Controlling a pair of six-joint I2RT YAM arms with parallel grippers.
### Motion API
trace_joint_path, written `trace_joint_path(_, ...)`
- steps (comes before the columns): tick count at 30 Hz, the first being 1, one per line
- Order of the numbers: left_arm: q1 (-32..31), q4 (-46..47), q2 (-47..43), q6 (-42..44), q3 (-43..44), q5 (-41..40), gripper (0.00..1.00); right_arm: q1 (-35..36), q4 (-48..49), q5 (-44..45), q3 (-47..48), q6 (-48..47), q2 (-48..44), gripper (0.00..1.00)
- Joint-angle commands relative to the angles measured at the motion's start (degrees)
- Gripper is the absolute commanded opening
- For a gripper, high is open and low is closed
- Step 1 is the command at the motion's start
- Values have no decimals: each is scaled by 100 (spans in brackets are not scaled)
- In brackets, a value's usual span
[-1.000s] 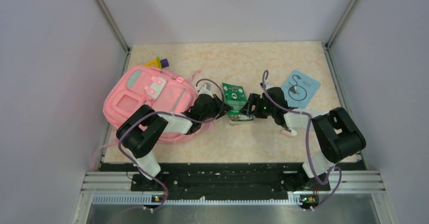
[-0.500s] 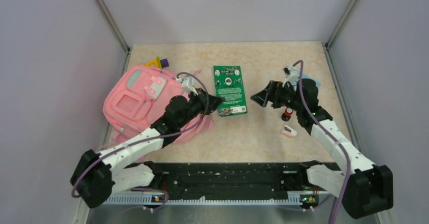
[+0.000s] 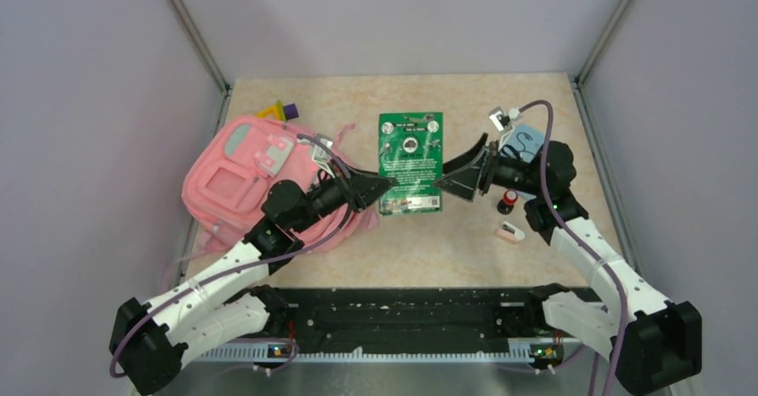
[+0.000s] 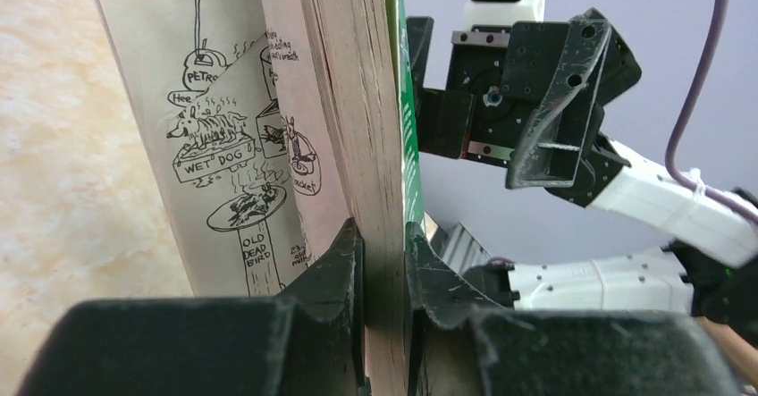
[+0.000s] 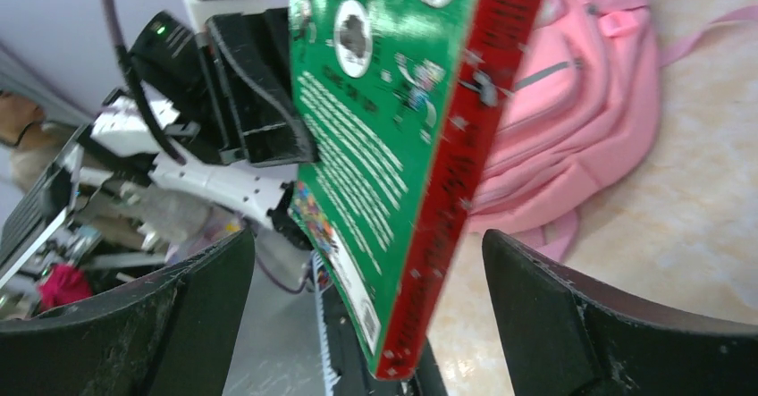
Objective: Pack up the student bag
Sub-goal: Pick up the book from the center of the board.
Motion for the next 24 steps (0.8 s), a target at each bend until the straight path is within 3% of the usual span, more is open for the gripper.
trace_joint_path(1, -5, 1232, 112, 88, 16, 669, 0, 529, 544, -246, 256, -42, 208, 95)
trace_joint_path(6, -6, 1358, 70, 75, -75, 685, 0, 601, 927, -162, 131, 231, 453, 95)
trace_joint_path(13, -8, 1583, 130, 68, -114, 852, 0, 705, 2616, -127, -306, 1121, 790, 94)
trace_joint_path(17, -11, 1625, 250, 55, -39, 993, 0, 751, 3025, -147, -320, 1329, 936, 85)
trace_joint_path(21, -10, 1450, 234, 192, -34, 913, 0, 746, 2866, -88, -284, 1247, 895, 58)
trace_joint_path(24, -8, 1112, 233, 459, 81, 849, 0, 746, 2626, 121, -279, 1142, 857, 24)
